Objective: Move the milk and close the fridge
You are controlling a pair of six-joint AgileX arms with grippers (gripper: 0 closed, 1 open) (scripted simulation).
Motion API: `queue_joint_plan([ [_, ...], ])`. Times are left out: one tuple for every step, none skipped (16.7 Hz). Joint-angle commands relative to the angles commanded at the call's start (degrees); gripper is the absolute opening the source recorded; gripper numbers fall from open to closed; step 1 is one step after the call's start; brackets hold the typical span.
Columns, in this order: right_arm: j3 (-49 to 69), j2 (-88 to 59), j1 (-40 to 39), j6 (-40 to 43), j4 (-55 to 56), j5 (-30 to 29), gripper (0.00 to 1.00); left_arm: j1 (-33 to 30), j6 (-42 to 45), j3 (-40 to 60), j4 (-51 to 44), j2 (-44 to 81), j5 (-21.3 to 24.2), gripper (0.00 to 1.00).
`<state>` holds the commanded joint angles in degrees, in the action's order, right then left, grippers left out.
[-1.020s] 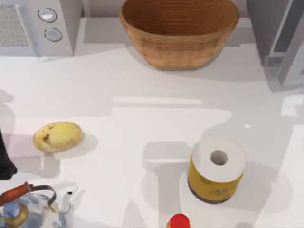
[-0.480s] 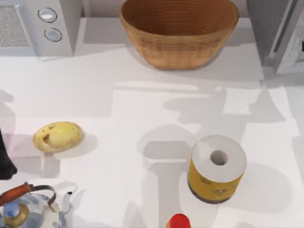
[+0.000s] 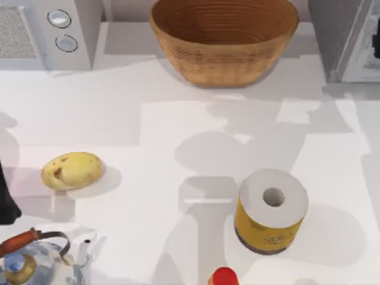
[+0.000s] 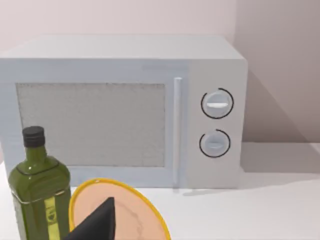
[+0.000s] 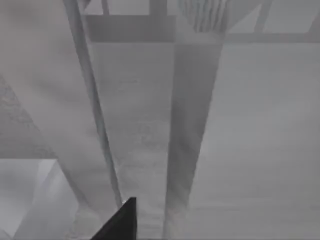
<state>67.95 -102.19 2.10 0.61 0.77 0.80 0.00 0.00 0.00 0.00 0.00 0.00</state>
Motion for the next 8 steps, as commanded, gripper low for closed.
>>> queue_joint_plan([
  [2.57, -2.06, -0.01, -0.01, -0.54, -0.04, 1.00, 0.00, 0.00, 0.00, 0.00, 0.00, 0.00, 1.00],
  [5.13, -4.09, -0.01, -0.03, -1.08, -0.07, 1.00, 0.00, 0.00, 0.00, 0.00, 0.00, 0.00, 1.00],
  [7.58, -6.02, -0.02, -0.04, -1.61, -0.11, 1.00, 0.00, 0.00, 0.00, 0.00, 0.00, 0.00, 1.00],
  [9.84, -7.77, -0.03, -0.05, -2.10, -0.14, 1.00, 0.00, 0.00, 0.00, 0.00, 0.00, 0.00, 1.00],
  [11.82, -9.28, -0.05, -0.06, -2.53, -0.16, 1.00, 0.00, 0.00, 0.00, 0.00, 0.00, 0.00, 1.00],
  [13.43, -10.50, -0.06, -0.07, -2.90, -0.19, 1.00, 0.00, 0.00, 0.00, 0.00, 0.00, 0.00, 1.00],
  [14.63, -11.38, -0.06, -0.08, -3.17, -0.20, 1.00, 0.00, 0.00, 0.00, 0.00, 0.00, 0.00, 1.00],
  [15.31, -11.87, -0.07, -0.08, -3.32, -0.21, 1.00, 0.00, 0.00, 0.00, 0.00, 0.00, 0.00, 1.00],
])
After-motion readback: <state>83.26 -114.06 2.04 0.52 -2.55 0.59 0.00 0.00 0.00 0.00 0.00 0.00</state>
